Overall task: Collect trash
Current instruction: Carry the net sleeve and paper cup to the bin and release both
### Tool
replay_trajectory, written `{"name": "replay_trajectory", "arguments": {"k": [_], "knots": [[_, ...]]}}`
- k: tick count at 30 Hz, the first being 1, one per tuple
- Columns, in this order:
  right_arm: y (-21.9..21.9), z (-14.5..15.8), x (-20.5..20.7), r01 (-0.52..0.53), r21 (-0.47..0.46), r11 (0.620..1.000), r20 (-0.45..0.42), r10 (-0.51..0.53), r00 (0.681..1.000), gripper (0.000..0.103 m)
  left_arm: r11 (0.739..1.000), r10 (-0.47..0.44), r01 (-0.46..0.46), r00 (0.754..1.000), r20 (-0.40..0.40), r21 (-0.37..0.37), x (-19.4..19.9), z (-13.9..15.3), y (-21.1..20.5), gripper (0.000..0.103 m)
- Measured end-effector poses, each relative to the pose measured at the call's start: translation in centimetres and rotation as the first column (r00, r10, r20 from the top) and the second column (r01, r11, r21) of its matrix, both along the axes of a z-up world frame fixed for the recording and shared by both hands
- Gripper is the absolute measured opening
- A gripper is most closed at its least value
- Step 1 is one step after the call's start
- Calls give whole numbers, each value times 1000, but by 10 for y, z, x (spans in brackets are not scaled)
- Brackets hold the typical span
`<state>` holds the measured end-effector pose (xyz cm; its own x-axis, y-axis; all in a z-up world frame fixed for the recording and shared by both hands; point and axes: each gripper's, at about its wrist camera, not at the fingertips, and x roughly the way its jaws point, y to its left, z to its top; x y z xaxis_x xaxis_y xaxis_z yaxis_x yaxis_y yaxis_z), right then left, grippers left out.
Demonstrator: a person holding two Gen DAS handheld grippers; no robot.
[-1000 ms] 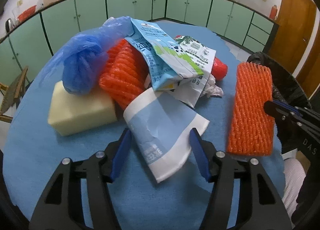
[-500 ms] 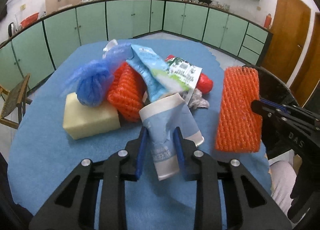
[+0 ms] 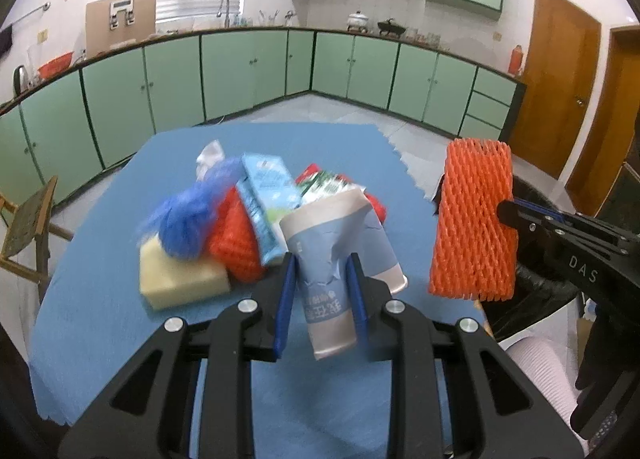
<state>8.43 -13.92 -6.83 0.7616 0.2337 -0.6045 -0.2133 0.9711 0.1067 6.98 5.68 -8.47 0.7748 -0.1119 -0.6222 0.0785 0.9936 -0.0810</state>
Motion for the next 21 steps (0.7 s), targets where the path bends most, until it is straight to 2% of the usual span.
{"name": "replay_trajectory", "arguments": {"k": [12,21], "knots": [[-72,33,2,157,6,988,84,-157,984,9,993,-116,117,991,72,-9,41,24,-59,24],[-149,22,16,308,-12,951,67,-307,949,10,969,-244,246,966,79,-9,81,20,-135,25]]}}
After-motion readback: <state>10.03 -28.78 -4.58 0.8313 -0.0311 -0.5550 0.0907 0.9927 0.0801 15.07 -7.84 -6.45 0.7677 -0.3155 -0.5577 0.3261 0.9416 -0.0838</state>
